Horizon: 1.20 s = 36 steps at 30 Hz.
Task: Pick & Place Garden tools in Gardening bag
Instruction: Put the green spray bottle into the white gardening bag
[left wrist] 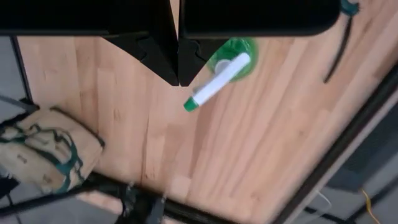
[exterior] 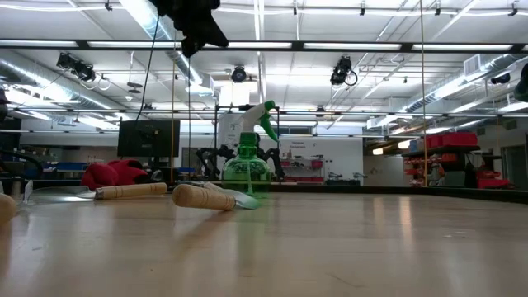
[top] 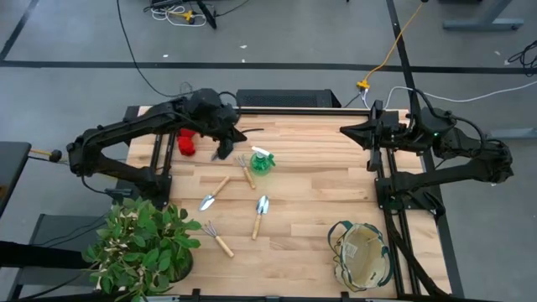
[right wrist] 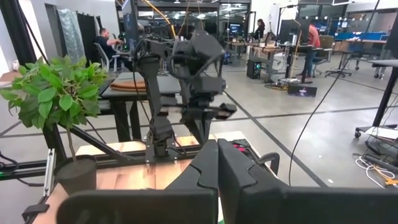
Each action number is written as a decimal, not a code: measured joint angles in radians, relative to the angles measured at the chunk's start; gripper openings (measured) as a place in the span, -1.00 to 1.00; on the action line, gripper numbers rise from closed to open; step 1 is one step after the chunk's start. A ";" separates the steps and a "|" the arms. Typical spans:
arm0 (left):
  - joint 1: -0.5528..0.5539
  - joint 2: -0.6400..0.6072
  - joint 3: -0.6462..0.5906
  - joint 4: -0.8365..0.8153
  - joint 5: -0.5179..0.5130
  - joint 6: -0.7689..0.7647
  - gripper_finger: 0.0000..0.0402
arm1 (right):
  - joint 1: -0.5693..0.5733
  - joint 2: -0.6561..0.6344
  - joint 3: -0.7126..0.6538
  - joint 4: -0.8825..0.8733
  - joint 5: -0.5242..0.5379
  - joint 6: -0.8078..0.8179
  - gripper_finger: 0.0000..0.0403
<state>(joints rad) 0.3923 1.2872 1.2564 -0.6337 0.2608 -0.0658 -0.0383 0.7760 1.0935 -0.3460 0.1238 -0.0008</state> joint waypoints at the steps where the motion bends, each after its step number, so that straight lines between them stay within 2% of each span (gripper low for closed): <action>1: -0.003 0.011 0.000 0.006 0.000 0.000 -0.99 | 0.000 0.003 0.000 -0.001 0.000 0.002 -1.00; 15: -0.038 0.137 0.000 0.063 0.055 0.029 -0.99 | 0.000 0.014 0.000 -0.001 0.000 0.009 -1.00; 36: -0.039 0.147 0.000 0.081 0.058 0.036 -0.99 | 0.000 0.014 0.000 -0.001 0.000 0.011 -1.00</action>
<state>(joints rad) 0.3534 1.4338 1.2564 -0.5529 0.3191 -0.0300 -0.0383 0.7898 1.0935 -0.3470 0.1234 0.0101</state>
